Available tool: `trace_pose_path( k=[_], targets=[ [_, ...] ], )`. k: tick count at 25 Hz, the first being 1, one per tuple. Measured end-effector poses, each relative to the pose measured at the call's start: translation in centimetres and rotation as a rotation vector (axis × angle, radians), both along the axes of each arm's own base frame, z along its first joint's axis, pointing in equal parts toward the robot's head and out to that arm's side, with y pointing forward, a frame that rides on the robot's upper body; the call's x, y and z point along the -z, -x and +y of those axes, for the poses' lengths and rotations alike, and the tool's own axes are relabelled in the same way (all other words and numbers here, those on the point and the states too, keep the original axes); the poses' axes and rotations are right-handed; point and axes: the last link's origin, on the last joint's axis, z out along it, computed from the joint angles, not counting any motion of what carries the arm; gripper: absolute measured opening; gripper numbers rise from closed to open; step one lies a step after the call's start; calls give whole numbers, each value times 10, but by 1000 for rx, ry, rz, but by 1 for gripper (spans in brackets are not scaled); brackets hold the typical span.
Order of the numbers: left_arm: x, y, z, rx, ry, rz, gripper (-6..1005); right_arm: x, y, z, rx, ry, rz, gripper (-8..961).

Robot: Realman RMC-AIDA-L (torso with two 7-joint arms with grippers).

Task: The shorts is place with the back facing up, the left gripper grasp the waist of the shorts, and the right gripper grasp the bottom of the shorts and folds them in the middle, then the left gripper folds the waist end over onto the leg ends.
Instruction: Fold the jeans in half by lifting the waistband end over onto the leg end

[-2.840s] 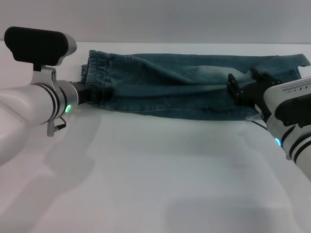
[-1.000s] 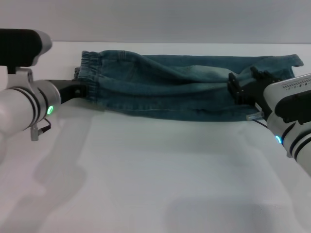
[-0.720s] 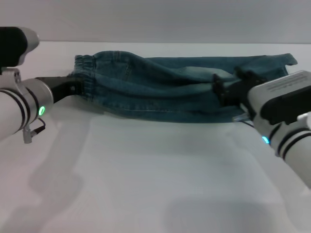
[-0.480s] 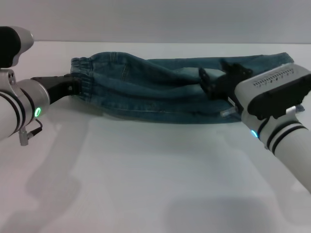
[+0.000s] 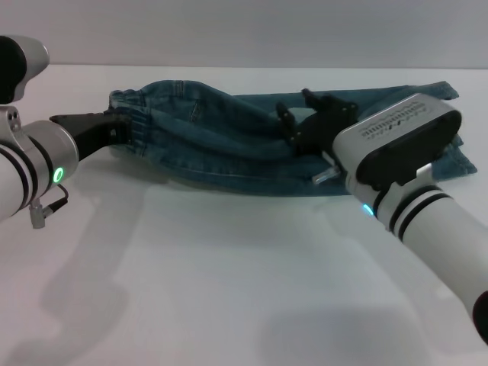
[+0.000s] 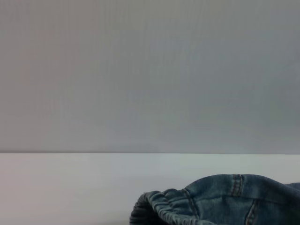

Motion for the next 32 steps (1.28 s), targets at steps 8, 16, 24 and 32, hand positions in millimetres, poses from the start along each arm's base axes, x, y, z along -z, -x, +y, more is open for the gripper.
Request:
trace_pose_path(
  k=[8, 16, 24, 32],
  targets=[
    [3, 3, -2, -11, 7, -1, 14, 8, -2, -1, 26, 48, 37, 229],
    [3, 4, -6, -7, 9, -1, 14, 21, 0, -5, 18, 103, 30, -2],
    [2, 1, -7, 0, 5, -6, 14, 16, -18, 12, 81, 92, 27, 0],
    [-6, -5, -11, 19, -16, -23, 14, 16, -31, 16, 137, 104, 46, 1]
  ],
)
